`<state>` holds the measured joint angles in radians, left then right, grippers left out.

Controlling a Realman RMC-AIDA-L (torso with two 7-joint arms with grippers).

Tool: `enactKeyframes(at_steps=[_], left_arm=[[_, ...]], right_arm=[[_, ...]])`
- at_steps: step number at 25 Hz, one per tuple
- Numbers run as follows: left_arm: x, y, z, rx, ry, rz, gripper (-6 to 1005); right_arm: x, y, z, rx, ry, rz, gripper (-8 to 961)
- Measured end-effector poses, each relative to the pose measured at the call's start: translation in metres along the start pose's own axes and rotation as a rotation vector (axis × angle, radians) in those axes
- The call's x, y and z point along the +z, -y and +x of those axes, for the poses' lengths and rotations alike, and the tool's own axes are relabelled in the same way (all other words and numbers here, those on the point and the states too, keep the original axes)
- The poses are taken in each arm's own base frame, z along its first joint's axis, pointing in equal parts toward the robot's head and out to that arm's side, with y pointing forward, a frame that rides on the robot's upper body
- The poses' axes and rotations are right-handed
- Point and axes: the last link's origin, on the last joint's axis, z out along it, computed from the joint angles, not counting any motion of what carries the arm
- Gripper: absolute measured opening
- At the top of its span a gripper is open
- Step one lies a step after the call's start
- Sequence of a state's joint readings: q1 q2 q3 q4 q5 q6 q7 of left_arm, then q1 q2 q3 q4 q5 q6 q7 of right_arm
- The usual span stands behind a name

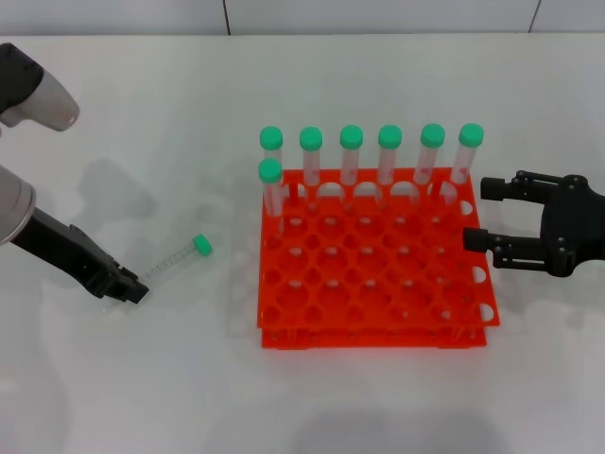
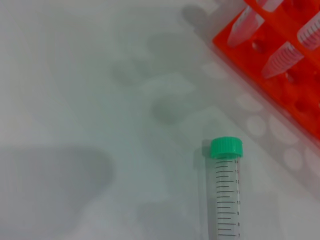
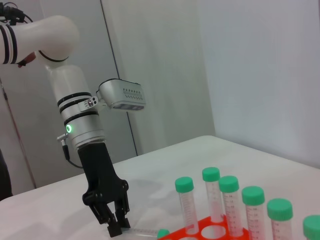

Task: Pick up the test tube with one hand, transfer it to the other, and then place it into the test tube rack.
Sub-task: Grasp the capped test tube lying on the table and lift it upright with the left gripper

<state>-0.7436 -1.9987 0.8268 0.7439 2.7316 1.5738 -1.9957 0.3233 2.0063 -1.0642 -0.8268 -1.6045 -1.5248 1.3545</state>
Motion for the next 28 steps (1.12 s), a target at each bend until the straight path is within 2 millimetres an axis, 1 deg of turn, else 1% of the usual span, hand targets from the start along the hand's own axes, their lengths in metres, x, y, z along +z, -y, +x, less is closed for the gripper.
enactKeyframes(at_steps=[13,19,28], left_arm=[[0.005,-0.003,-0.001,0.011,0.031,-0.02,236],[0.004,-0.003,-0.001,0.008,0.025,-0.024,209],[-0.005,0.002,0.004,-0.006,-0.043,-0.023,203]], right_arm=[[0.0,0.0,0.0,0.0,0.0,-0.001,754],[0.0,0.0,0.0,-0.002,0.0,-0.001,755],[0.0,0.0,0.0,0.0,-0.001,0.001,755]])
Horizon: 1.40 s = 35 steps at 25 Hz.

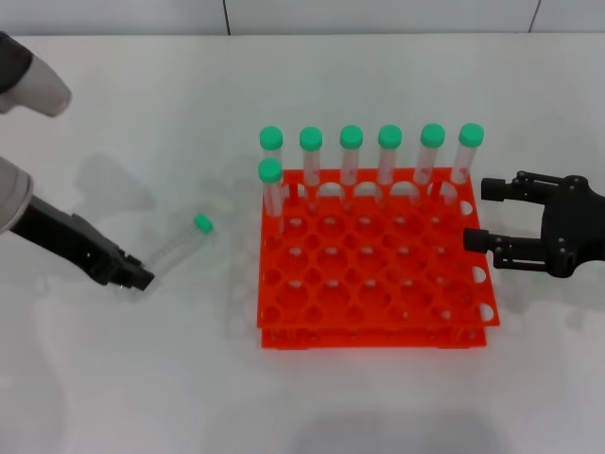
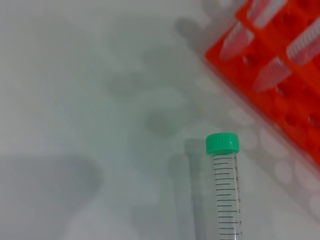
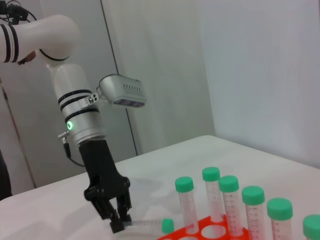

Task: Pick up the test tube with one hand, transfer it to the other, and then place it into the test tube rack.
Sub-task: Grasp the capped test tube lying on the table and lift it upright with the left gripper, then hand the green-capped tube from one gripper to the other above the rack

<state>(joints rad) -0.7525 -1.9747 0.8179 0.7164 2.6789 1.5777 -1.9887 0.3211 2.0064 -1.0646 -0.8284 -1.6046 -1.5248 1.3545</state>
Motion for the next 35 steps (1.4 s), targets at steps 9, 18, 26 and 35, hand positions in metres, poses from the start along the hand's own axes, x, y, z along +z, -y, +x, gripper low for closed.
enactKeyframes(at_steps=[9,18,26,35], left_arm=[[-0.01,0.005,0.005,-0.005,-0.101,0.021,206],[-0.045,0.013,0.017,-0.015,-0.474,0.053,208],[-0.055,0.0,0.051,0.085,-0.831,0.026,211],[-0.033,-0.022,0.1,0.156,-0.935,-0.056,213]], right_arm=[[-0.001,0.0,0.0,0.0,0.001,0.004,754],[-0.004,0.002,-0.001,0.001,0.01,0.018,755],[-0.004,0.004,-0.005,-0.013,0.015,0.019,755],[-0.006,0.007,-0.013,-0.036,0.033,0.031,755]])
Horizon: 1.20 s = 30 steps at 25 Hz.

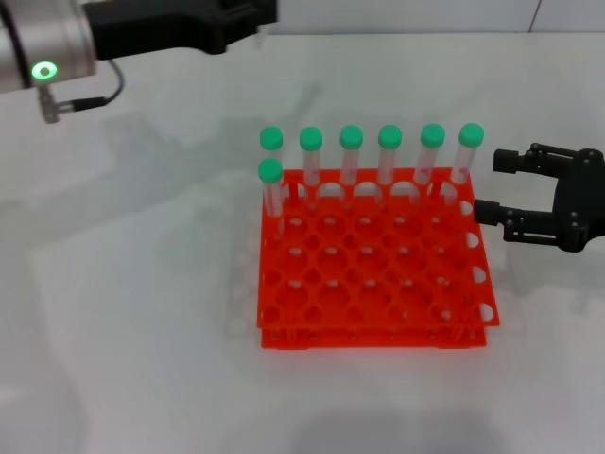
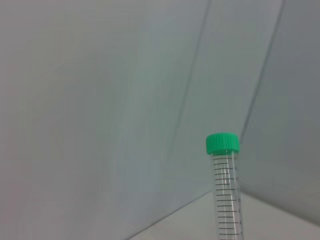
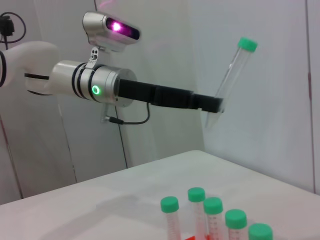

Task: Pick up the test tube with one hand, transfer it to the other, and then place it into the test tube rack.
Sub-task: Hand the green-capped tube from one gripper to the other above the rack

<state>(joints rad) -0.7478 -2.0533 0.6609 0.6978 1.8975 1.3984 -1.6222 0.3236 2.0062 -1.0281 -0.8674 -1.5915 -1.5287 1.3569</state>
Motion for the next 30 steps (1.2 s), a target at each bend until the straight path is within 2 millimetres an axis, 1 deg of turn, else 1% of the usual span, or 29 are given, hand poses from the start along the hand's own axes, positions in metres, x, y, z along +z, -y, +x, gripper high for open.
enactKeyframes(at_steps=[5,8,12,21,30], left_arm=[[0.022,-0.015,0.004,0.018,-0.007,-0.076,215],[0.032,-0.024,0.002,0.03,0.013,-0.124,216],[0.042,-0.033,-0.002,0.039,0.046,-0.171,217],[0.048,-0.044,-0.009,0.034,0.053,-0.224,219],[0.048,-0.046,-0.017,0.04,0.05,-0.232,222]], right_arm=[[-0.001,0.002,-0.002,-0.011,0.0,0.007,755],[-0.002,0.003,-0.004,-0.019,0.001,0.011,755],[-0.006,0.006,-0.006,-0.024,0.011,0.029,755],[-0.009,0.007,-0.007,-0.027,0.012,0.036,754],[-0.009,0.007,-0.008,-0.03,0.015,0.035,754]])
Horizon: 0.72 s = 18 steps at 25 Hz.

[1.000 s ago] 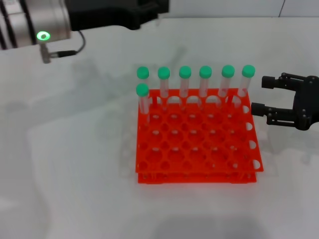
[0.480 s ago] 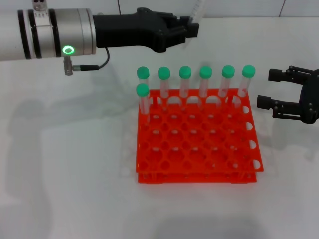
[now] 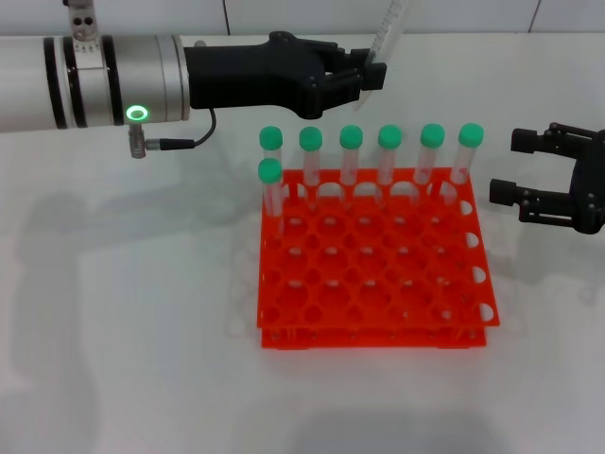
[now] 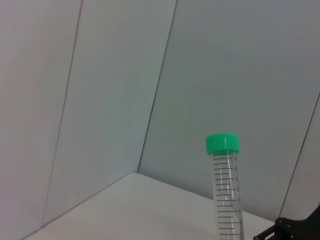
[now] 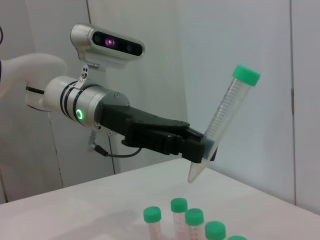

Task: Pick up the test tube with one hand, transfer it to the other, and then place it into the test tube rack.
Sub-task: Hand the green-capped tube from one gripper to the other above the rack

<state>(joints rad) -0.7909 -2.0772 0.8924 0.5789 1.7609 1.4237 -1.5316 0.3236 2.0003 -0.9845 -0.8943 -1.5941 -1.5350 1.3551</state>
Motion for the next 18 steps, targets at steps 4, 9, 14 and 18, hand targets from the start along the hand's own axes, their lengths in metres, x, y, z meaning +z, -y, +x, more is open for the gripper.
enactKeyframes(at_steps=[4,9,14,18], left_arm=[[0.0,0.0,0.0,0.007,-0.004,0.001,223],[0.001,0.0,0.002,0.012,-0.01,-0.003,225],[0.002,-0.001,0.0,0.011,-0.004,-0.009,226],[0.003,-0.001,-0.001,0.011,-0.001,-0.012,227]], right_arm=[[0.001,0.0,-0.001,-0.002,0.001,-0.002,754],[-0.002,0.002,-0.002,0.0,0.012,0.013,754],[-0.005,0.006,-0.008,-0.001,0.044,0.039,754],[-0.006,0.011,-0.018,-0.002,0.096,0.06,754]])
